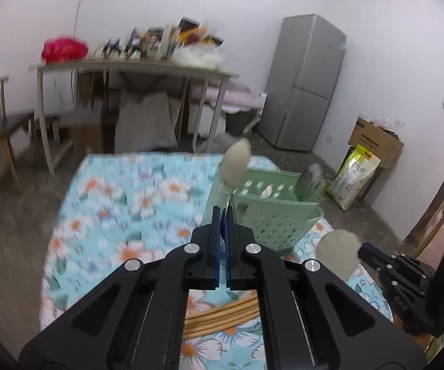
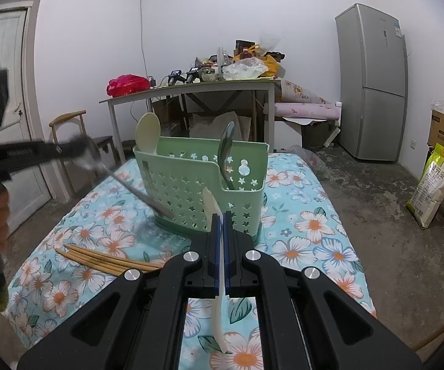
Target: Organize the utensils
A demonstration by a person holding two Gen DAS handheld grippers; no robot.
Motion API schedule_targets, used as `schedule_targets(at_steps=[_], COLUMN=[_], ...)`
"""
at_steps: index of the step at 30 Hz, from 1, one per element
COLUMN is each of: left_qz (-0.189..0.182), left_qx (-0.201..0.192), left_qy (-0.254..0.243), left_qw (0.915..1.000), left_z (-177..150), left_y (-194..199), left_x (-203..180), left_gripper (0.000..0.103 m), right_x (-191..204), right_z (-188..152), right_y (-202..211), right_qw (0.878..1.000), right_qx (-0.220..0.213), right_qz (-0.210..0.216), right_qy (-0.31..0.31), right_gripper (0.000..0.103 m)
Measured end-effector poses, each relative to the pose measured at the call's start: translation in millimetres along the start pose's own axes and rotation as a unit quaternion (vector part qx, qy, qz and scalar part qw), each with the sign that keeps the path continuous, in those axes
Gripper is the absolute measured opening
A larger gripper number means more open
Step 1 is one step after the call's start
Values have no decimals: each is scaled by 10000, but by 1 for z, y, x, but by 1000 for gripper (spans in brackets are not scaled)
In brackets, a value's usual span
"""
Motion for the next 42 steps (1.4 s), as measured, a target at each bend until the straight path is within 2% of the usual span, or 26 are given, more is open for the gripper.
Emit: schedule_targets(at_steps=[11, 15, 20, 30, 38, 42], left_qz=[-58, 189, 422, 1366, 1258, 1074], left_qx=[-805, -1046, -1073, -1266, -1016, -795], left_qy=[-414, -736, -1020, -1973, -1991, -1860], left_qw=[9959, 9916, 9881, 9625, 9665, 9734], left_z=[47, 60, 66, 65, 60, 59], left_y=[38, 41, 35, 16, -18, -38], left_x=[-26, -34, -43, -57, -62, -62], left_gripper=[1, 1, 1, 1, 1, 1], right_x=[0, 0, 0, -1, 0, 1], right_z=[1, 1, 2, 1, 0, 0], right_y=[1, 1, 1, -2, -2, -3], right_qw=[10000, 10000, 10000, 10000, 10000, 10000], right_qx=[-15, -32, -34, -24, -12, -8], right_qz=[13, 14, 24, 41, 71, 85], right_qy=[3, 2, -8, -30, -24, -29], right_gripper=[2, 2, 2, 2, 2, 2])
Point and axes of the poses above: each gripper's, at about its wrist camera, not at the fingertips, and y roughly against the way its jaws point, x to its left, z to its top, the point moved 8 cm from there along -y, roughly the way its jaws point, and after that the axes turned 5 degrees about z, right-handed, at the moved point
